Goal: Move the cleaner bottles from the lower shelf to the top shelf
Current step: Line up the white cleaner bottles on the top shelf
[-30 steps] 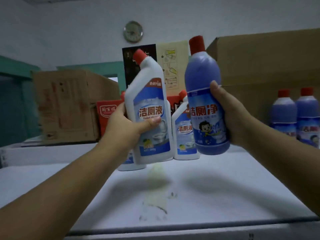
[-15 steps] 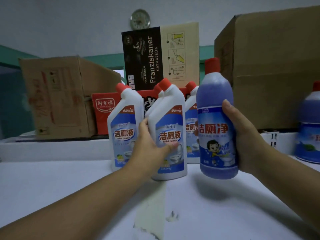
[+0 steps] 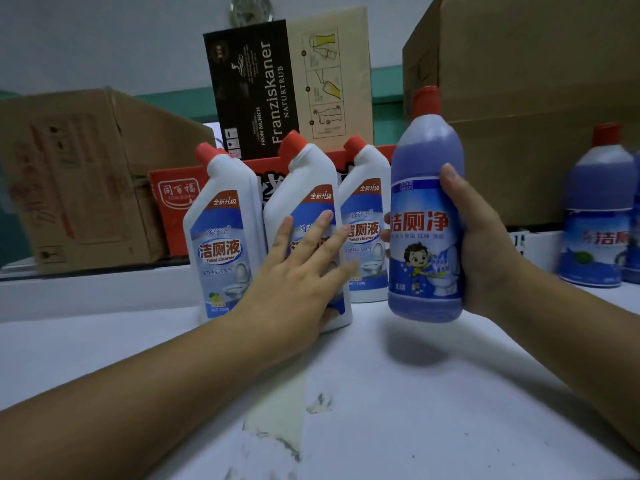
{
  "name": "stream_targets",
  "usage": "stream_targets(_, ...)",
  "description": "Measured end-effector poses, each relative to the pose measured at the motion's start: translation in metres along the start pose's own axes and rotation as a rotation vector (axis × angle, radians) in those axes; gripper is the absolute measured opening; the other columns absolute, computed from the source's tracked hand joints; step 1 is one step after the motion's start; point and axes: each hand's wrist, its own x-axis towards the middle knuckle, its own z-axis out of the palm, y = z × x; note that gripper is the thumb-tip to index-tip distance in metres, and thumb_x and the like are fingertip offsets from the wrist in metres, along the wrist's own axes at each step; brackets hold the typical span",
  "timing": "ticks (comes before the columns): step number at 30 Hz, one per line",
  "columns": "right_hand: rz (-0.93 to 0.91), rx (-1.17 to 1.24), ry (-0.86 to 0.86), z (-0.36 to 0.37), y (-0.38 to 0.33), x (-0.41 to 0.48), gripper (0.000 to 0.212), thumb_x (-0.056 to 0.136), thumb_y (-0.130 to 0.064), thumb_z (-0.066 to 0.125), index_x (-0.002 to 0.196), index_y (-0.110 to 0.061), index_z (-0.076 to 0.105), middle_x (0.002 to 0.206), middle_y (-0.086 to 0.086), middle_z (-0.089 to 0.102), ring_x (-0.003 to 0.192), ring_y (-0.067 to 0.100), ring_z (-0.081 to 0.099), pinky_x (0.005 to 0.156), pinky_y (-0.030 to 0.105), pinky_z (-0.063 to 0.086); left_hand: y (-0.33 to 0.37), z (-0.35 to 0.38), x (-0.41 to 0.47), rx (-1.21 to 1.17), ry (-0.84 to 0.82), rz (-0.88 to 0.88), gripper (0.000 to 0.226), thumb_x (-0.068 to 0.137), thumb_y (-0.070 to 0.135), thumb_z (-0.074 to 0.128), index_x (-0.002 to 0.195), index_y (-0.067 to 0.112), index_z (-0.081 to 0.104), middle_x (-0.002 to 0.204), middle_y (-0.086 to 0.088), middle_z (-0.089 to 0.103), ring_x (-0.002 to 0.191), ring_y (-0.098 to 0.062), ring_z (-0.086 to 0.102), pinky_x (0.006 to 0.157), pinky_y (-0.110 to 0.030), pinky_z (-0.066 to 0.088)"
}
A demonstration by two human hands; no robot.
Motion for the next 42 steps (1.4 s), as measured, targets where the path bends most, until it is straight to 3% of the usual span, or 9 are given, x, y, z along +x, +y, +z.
stream_targets(4, 0.006, -0.016, -0.004, 0.0, -0.001, 0.0, 0.042, 0.07, -0.054, 0.046, 0.082, -0.018, 0.067, 0.066, 0.001, 0.072, 0.056, 0.016, 0.07, 0.045, 0.027, 0.054, -0.01, 0.008, -0.001, 0.028, -0.006, 0.052, 0.051, 0.097, 0.044, 0.039, 0.145, 0.037, 0.023, 0.16, -0.002, -0.015, 0.136, -0.026, -0.037, 0.11, -0.053, -0.024)
stream_targets(11, 0.024, -0.077, -0.016, -0.004, 0.005, 0.003, 0.042, 0.062, -0.052, 0.049, 0.083, -0.019, 0.065, 0.066, 0.001, 0.073, 0.056, 0.016, 0.07, 0.046, 0.027, 0.056, -0.018, 0.016, 0.0, 0.041, 0.009, 0.043, 0.049, 0.096, 0.043, 0.042, 0.143, 0.034, 0.03, 0.16, -0.005, -0.01, 0.13, -0.025, -0.038, 0.111, -0.054, -0.021)
stream_targets(15, 0.037, -0.079, -0.012, -0.008, 0.006, 0.005, 0.046, 0.063, -0.055, 0.048, 0.084, -0.019, 0.067, 0.07, 0.002, 0.073, 0.059, 0.017, 0.071, 0.049, 0.028, 0.056, -0.024, 0.025, 0.0, 0.036, 0.1, 0.079, 0.049, 0.065, 0.039, 0.081, 0.11, 0.028, 0.067, 0.143, -0.013, 0.048, 0.14, -0.038, 0.027, 0.112, -0.055, 0.01)
stream_targets(20, 0.064, -0.069, 0.01, -0.008, 0.005, 0.004, 0.047, 0.065, -0.057, 0.049, 0.08, -0.018, 0.07, 0.074, 0.006, 0.074, 0.062, 0.019, 0.071, 0.054, 0.03, 0.058, -0.013, 0.018, 0.001, -0.084, 0.203, 0.024, 0.04, 0.067, 0.046, 0.077, 0.102, 0.027, 0.071, 0.129, -0.009, 0.062, 0.13, -0.04, 0.045, 0.106, -0.063, 0.021)
stream_targets(26, 0.082, -0.137, 0.09, 0.002, 0.001, -0.002, 0.055, 0.066, -0.059, 0.048, 0.093, -0.015, 0.066, 0.078, 0.004, 0.074, 0.068, 0.018, 0.071, 0.061, 0.029, 0.058, 0.003, -0.002, -0.004, -0.69, 0.185, -0.073, 0.069, 0.079, 0.069, 0.021, 0.136, 0.038, 0.043, 0.145, 0.019, 0.035, 0.141, -0.001, 0.011, 0.116, -0.033, -0.004)
stream_targets(30, 0.077, -0.164, 0.162, 0.01, -0.013, -0.011, 0.055, 0.066, -0.061, 0.048, 0.093, -0.017, 0.065, 0.075, 0.001, 0.074, 0.067, 0.016, 0.071, 0.063, 0.028, 0.059, 0.008, -0.012, -0.012, -1.221, -0.056, -0.081, 0.046, 0.077, 0.065, 0.034, 0.12, 0.048, 0.042, 0.121, 0.04, 0.035, 0.118, 0.009, 0.036, 0.105, -0.025, 0.034)
stream_targets(35, 0.006, -0.175, 0.19, 0.002, -0.033, -0.052, 0.048, 0.066, -0.058, 0.046, 0.09, -0.02, 0.065, 0.074, -0.002, 0.073, 0.068, 0.014, 0.07, 0.069, 0.029, 0.057, 0.029, -0.028, -0.003, -1.665, -0.165, -0.151, 0.042, 0.078, 0.053, 0.04, 0.105, 0.03, 0.062, 0.106, 0.009, 0.067, 0.103, -0.007, 0.062, 0.086, -0.024, 0.05)
stream_targets(39, -0.084, -0.142, 0.24, -0.015, -0.048, -0.084, 0.044, 0.061, -0.061, 0.062, 0.076, -0.022, 0.075, 0.077, 0.003, 0.072, 0.07, 0.018, 0.069, 0.071, 0.032, 0.056, 0.069, -0.054, 0.002, -1.723, -0.164, -0.189, 0.034, 0.098, 0.037, 0.037, 0.098, 0.021, 0.067, 0.098, 0.001, 0.072, 0.095, -0.014, 0.067, 0.092, -0.035, 0.051)
stream_targets(42, -0.09, -0.123, 0.324, -0.036, -0.068, -0.11, 0.065, 0.06, -0.057, 0.064, 0.105, -0.01, 0.066, 0.087, 0.01, 0.068, 0.075, 0.023, 0.066, 0.065, 0.031, 0.057, 0.112, -0.074, 0.009, -1.754, -0.14, -0.194, 0.035, 0.099, 0.035, 0.035, 0.097, 0.02, 0.067, 0.1, 0.0, 0.072, 0.097, -0.016, 0.067, 0.093, -0.037, 0.051)
